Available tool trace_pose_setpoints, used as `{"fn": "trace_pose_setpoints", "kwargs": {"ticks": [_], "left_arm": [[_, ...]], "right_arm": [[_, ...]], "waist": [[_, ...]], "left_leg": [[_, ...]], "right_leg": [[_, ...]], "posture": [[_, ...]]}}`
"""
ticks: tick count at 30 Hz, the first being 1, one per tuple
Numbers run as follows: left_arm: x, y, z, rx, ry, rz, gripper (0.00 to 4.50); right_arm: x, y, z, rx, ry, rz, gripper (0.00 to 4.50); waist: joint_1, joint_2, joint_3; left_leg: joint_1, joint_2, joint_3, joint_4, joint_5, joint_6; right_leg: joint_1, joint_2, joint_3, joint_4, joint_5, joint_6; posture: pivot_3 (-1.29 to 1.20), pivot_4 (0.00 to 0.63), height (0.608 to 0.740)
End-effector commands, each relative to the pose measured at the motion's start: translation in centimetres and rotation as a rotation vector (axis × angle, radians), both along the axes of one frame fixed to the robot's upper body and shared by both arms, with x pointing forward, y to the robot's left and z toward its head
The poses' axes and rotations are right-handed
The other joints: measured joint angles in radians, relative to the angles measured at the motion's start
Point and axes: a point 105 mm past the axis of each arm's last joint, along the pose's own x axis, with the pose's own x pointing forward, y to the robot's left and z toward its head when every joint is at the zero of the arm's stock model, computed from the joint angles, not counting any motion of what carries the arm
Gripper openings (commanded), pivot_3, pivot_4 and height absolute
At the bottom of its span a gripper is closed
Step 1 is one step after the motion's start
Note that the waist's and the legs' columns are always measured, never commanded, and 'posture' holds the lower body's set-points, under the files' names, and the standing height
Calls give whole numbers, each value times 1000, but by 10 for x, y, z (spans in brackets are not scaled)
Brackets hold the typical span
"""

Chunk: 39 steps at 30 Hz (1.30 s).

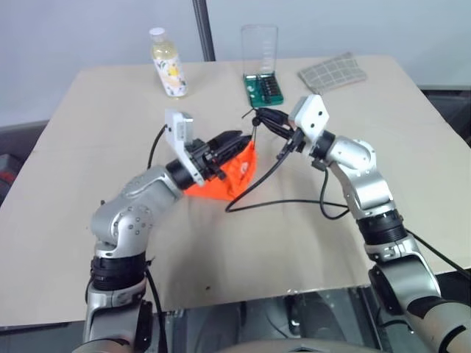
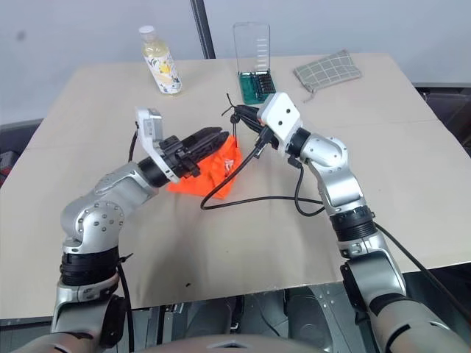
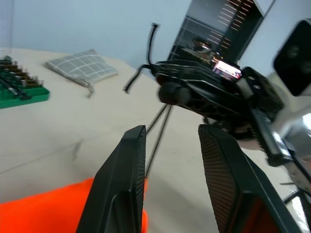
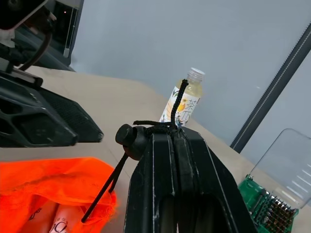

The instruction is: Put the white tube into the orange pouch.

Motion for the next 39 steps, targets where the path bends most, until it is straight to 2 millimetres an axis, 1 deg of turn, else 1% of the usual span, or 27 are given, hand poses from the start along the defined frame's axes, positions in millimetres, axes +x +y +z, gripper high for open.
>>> {"fn": "trace_pose_setpoints", "kwargs": {"ticks": [1,7,13,21,25,31,32,33,35,36,39], "left_arm": [[0,-5,11,-5,-64,-18,1740],[6,-11,13,-11,-80,-38,1740],[11,-12,15,-11,-96,-38,1740],[11,-13,17,-25,-110,-37,1740],[13,-15,22,-36,-120,-33,1740],[14,-16,22,-34,-124,-28,1740],[13,-16,22,-35,-125,-30,1519],[13,-17,22,-36,-126,-31,1157],[13,-17,22,-37,-125,-34,671],[12,-18,20,-35,-124,-35,205],[12,-20,16,-11,-116,-41,194]], "right_arm": [[-10,5,19,20,-82,34,0],[-12,8,17,8,-80,46,0],[-12,9,18,2,-83,51,0],[-14,10,16,-8,-83,59,0],[-14,11,13,-21,-80,64,0],[-14,12,12,-25,-78,67,0],[-15,12,12,-25,-78,67,0],[-15,12,12,-25,-78,68,0],[-15,12,12,-25,-77,68,0],[-15,12,12,-25,-76,68,0],[-15,13,12,-23,-77,69,0]], "waist": [[0,0,0],[0,0,0],[-1,0,0],[-1,0,0],[-1,0,0],[-1,0,0],[-1,0,0],[-1,0,0],[-1,0,0],[-1,0,0],[-1,0,0]], "left_leg": [[0,0,0,0,0,0],[0,0,0,0,0,0],[0,0,1,0,-1,2],[0,0,0,0,-1,2],[0,0,0,0,-1,2],[0,0,0,0,-1,2],[0,0,0,0,-1,2],[0,0,0,0,-1,2],[0,0,0,0,-1,2],[0,0,0,0,-1,2],[0,0,0,0,-1,2]], "right_leg": [[0,0,0,0,0,0],[0,0,0,0,0,0],[0,0,0,0,0,0],[0,0,0,0,0,0],[0,0,0,0,0,0],[0,0,0,0,0,0],[0,0,0,0,0,0],[0,0,0,0,0,0],[0,0,0,0,0,0],[0,0,0,0,0,0],[0,0,0,0,0,0]], "posture": [[0,150,740],[0,150,740],[0,150,740],[0,150,740],[0,150,740],[0,150,740],[0,150,740],[0,150,740],[0,150,740],[0,150,740],[0,150,740]]}}
